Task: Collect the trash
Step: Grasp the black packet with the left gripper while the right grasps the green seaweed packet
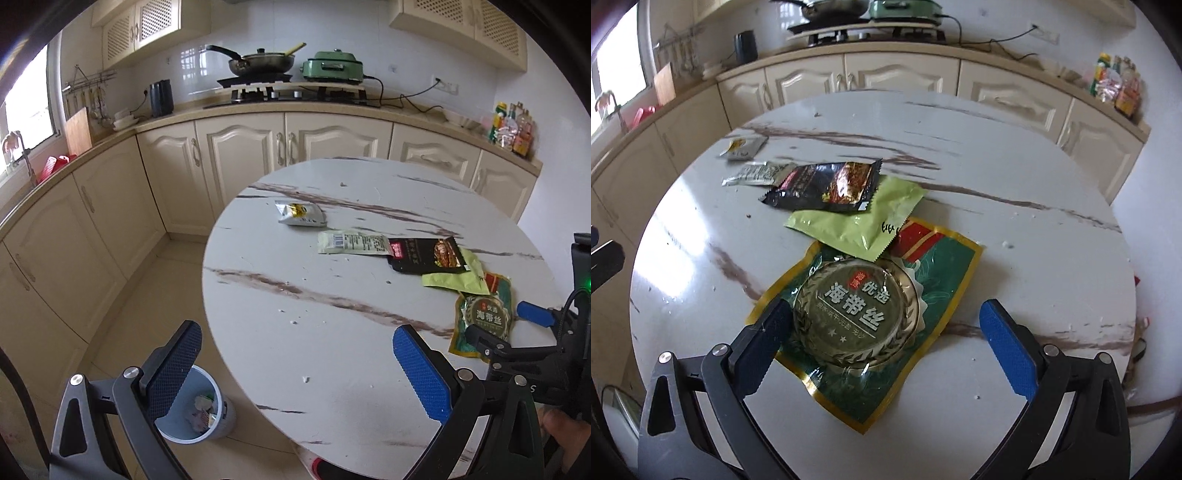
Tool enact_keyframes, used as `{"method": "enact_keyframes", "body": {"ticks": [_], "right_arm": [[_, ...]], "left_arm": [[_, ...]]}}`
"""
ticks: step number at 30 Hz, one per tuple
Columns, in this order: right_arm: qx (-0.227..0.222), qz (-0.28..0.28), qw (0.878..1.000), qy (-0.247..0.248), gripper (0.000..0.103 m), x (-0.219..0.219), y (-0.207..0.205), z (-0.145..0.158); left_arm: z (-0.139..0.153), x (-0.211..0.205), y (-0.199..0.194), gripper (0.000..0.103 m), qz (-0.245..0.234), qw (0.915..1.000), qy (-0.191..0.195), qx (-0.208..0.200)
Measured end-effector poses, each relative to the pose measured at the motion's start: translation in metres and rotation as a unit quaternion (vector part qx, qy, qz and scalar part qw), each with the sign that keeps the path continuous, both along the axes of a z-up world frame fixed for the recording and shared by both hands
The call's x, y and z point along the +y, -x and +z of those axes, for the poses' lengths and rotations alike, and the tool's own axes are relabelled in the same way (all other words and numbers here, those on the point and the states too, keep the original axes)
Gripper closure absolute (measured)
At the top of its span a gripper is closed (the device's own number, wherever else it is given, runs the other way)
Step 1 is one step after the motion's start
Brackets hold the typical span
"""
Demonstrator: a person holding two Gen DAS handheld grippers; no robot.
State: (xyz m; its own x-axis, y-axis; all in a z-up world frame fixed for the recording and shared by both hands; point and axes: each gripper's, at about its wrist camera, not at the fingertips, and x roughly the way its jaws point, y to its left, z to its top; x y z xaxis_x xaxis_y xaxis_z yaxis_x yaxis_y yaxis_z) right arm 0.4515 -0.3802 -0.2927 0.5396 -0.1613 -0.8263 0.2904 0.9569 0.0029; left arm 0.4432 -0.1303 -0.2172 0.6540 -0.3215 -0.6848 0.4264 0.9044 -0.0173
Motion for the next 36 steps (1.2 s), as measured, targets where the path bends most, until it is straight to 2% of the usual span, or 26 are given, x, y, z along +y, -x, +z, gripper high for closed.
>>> {"method": "enact_keyframes", "body": {"ticks": [2,4,5,7,8,16,17,18,26,33,36], "right_arm": [[0.0,0.009,1.0,0.002,0.005,0.0,0.0,0.0],[-0.006,0.011,1.0,0.004,0.019,-0.001,0.003,0.002],[-0.01,0.011,1.0,0.003,0.031,-0.002,0.005,0.004],[-0.013,0.009,1.0,0.001,0.043,-0.007,0.01,0.006],[-0.017,0.008,1.0,0.001,0.057,-0.011,0.013,0.007],[-0.047,0.004,0.998,-0.033,0.062,-0.031,0.026,0.01],[-0.055,0.001,0.998,-0.038,0.072,-0.034,0.028,0.01],[-0.068,-0.002,0.997,-0.046,0.078,-0.038,0.031,0.012],[-0.117,-0.003,0.991,-0.065,0.092,-0.062,0.042,0.027],[-0.135,-0.019,0.989,-0.057,0.094,-0.089,0.046,0.035],[-0.142,-0.02,0.988,-0.056,0.095,-0.096,0.041,0.038]], "left_arm": [[-0.002,-0.002,-0.003,0.001,-0.003,1.0,0.001,0.006],[-0.005,-0.002,-0.004,0.001,-0.009,0.9999,0.004,0.01],[-0.007,-0.002,-0.003,0.001,-0.011,0.9998,0.005,0.012],[-0.009,-0.003,-0.002,0.001,-0.015,0.9998,0.005,0.015],[-0.01,-0.005,-0.002,0.001,-0.016,0.9997,0.004,0.018],[-0.01,-0.021,-0.003,0.001,-0.023,0.9994,-0.008,0.026],[-0.009,-0.024,-0.003,0.001,-0.026,0.9993,-0.01,0.025],[-0.01,-0.028,-0.002,0.001,-0.028,0.9992,-0.014,0.025],[-0.01,-0.076,-0.005,0.001,-0.071,0.9963,-0.011,0.046],[-0.007,-0.14,-0.022,0.001,-0.105,0.9925,-0.034,0.053],[-0.009,-0.163,-0.04,0.001,-0.105,0.991,-0.02,0.08]]}}
